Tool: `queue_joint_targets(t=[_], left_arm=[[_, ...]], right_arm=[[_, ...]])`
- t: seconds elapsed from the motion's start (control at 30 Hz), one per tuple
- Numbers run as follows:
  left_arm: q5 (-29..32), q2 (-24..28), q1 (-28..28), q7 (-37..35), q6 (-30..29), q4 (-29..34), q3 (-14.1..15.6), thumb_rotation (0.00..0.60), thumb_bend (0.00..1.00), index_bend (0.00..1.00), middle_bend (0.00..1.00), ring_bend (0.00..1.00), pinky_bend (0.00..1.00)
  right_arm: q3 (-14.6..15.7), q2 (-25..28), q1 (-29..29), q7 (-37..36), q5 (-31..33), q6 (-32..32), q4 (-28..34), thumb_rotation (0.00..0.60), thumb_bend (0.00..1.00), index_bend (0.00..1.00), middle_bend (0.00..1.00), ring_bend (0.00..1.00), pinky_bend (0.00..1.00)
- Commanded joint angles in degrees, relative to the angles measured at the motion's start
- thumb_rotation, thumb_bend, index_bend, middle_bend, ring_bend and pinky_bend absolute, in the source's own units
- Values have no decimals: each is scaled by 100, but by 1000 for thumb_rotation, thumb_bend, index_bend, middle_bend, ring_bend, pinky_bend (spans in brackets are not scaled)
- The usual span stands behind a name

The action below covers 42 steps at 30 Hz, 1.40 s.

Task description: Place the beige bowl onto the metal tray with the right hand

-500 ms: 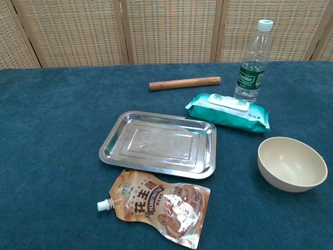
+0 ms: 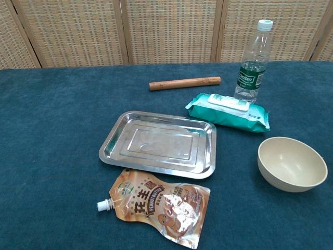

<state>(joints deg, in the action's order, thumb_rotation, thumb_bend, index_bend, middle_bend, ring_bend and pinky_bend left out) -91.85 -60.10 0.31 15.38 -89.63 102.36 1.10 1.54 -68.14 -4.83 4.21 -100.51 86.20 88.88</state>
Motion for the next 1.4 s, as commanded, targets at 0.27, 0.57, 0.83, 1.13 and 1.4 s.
queue_joint_targets(t=[0.27, 0.57, 0.83, 1.13, 1.4], left_arm=[[106, -58, -9, 192, 21, 20, -51, 600, 0, 0, 0, 0, 0], [249, -38, -41, 105, 57, 14, -126, 600, 0, 0, 0, 0, 0], [295, -34, -51, 78, 76, 6, -135, 600, 0, 0, 0, 0, 0], [335, -38, -66, 79, 105, 1, -142, 600, 0, 0, 0, 0, 0], [476, -38, -133, 76, 240, -6, -180, 600, 0, 0, 0, 0, 0]], right_arm=[[322, -612, -1029, -448, -627, -1395, -775, 600, 0, 170, 0, 0, 0], [123, -1083, -1293, -136, -146, -1858, -1132, 600, 57, 350, 0, 0, 0], [153, -1353, -1410, -219, -79, -1838, -1403, 600, 346, 563, 0, 0, 0], [192, -1364, -1522, -199, -339, -1435, -1329, 600, 436, 635, 0, 0, 0], [-315, -831, -2137, 819, -338, -1876, 116, 600, 436, 641, 0, 0, 0]])
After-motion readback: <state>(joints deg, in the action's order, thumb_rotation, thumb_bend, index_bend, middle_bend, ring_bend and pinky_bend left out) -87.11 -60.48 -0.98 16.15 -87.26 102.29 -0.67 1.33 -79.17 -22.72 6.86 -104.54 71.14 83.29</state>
